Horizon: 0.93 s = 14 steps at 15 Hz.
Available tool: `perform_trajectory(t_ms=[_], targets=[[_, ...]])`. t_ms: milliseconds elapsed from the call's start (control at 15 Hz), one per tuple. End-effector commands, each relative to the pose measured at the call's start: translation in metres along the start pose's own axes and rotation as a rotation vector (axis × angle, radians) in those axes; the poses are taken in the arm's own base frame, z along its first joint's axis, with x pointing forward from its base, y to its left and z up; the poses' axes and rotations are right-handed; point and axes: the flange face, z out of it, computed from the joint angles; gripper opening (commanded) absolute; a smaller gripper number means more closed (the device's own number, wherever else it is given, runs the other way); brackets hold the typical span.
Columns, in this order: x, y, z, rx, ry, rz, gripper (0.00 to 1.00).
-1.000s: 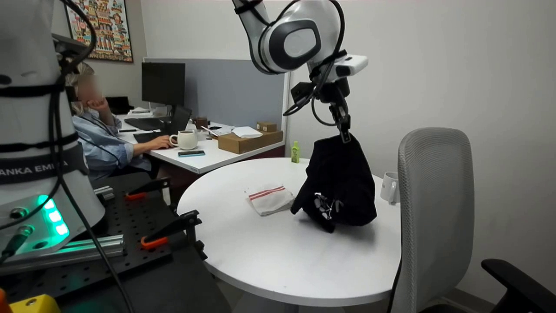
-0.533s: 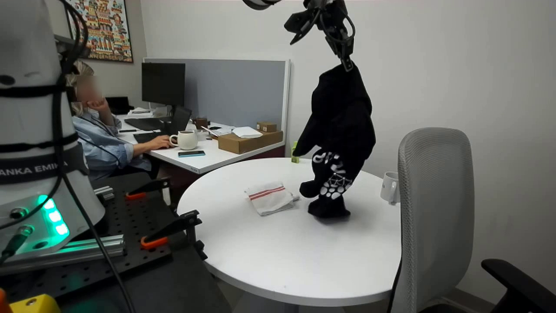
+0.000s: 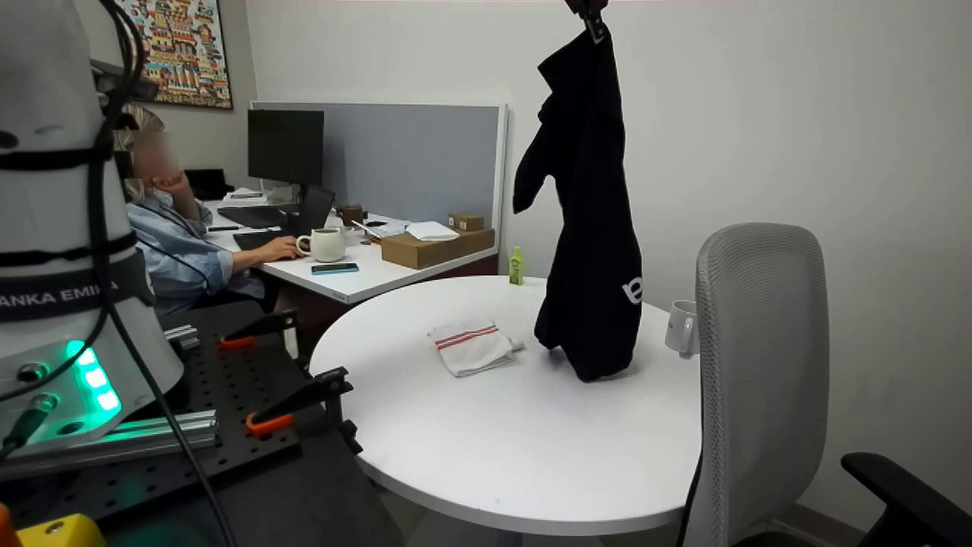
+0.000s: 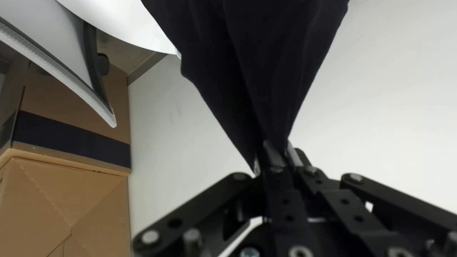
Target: Place the black shirt on the backrest of the grey chair
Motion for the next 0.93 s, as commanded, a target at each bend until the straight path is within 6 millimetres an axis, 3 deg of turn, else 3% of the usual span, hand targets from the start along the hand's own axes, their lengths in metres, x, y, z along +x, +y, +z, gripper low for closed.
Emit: perform_trajectory(t_ms=[0, 600, 733, 867], targets=[[0.03, -0.004, -0.025, 0.025, 0.01, -0.018, 0.01], [0.103, -0.003, -0.091, -0.023, 0.059, -0.049, 0.01], [0.111, -0.001, -0.088, -0.03, 0.051, -0.054, 0.01], [0.12, 0.006, -0.072, -0.035, 0.031, -0.062, 0.01]])
